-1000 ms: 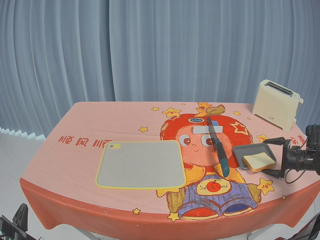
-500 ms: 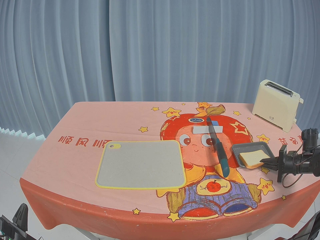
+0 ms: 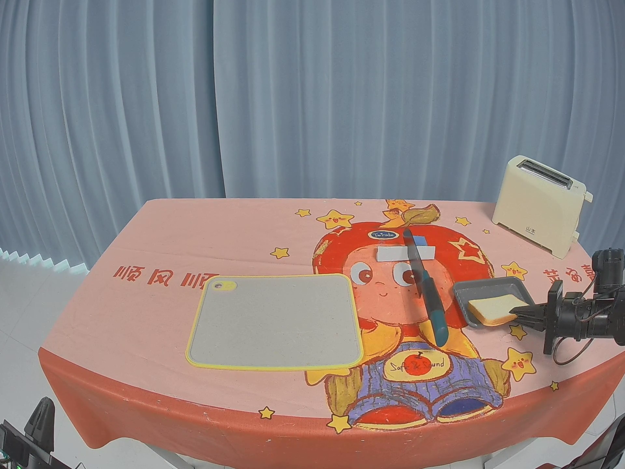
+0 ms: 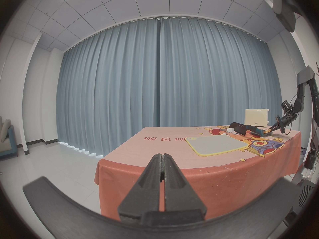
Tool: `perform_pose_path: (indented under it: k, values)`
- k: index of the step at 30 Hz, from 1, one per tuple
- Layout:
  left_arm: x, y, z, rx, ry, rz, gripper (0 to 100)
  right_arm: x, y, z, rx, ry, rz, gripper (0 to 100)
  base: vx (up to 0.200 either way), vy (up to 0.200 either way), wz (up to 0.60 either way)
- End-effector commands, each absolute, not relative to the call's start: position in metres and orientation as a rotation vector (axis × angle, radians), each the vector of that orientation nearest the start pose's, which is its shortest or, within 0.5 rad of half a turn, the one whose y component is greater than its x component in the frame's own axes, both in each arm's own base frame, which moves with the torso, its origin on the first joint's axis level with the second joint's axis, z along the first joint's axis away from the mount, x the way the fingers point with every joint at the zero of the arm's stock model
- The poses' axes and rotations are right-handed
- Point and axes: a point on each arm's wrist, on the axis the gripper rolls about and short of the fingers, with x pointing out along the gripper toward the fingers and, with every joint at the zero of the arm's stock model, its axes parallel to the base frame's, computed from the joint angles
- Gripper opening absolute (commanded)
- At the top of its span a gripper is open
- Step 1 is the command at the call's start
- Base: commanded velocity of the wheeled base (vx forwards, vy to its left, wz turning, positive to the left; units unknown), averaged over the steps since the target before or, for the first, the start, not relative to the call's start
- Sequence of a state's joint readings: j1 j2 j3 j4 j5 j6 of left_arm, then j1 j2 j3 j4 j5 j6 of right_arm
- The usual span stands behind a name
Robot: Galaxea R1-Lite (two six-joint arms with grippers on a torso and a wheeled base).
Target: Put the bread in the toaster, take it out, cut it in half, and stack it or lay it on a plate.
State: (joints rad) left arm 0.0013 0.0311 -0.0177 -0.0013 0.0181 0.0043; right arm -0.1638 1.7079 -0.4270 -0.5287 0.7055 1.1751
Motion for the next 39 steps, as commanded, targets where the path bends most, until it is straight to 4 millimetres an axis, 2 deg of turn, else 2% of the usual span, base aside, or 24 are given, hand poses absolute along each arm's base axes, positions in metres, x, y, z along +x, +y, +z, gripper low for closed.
perform_pose_path:
  k: [1,9,14,20,32,39]
  values:
    - [-0.020,0.000,0.076,0.005,0.031,0.020,0,0.231,-0.023,0.091,1.407,0.918,0.071,0,0.000,0.000,0.00]
    - [-0.020,0.000,0.076,0.005,0.031,0.020,0,0.223,-0.021,0.102,1.395,0.888,0.108,0,0.000,0.000,0.00]
    - [-0.020,0.000,0.076,0.005,0.031,0.020,0,0.206,-0.015,0.116,1.385,0.877,0.217,0,0.000,0.000,0.00]
    - [-0.020,0.000,0.076,0.005,0.031,0.020,0,0.197,-0.013,0.123,1.378,0.871,0.282,0,0.000,0.000,0.00]
    - [-0.020,0.000,0.076,0.005,0.031,0.020,0,0.198,-0.013,0.123,1.372,0.867,0.288,0,0.000,0.000,0.00]
    - [-0.020,0.000,0.076,0.005,0.031,0.020,0,0.195,-0.013,0.115,1.355,0.818,0.318,0,0.000,0.000,0.00]
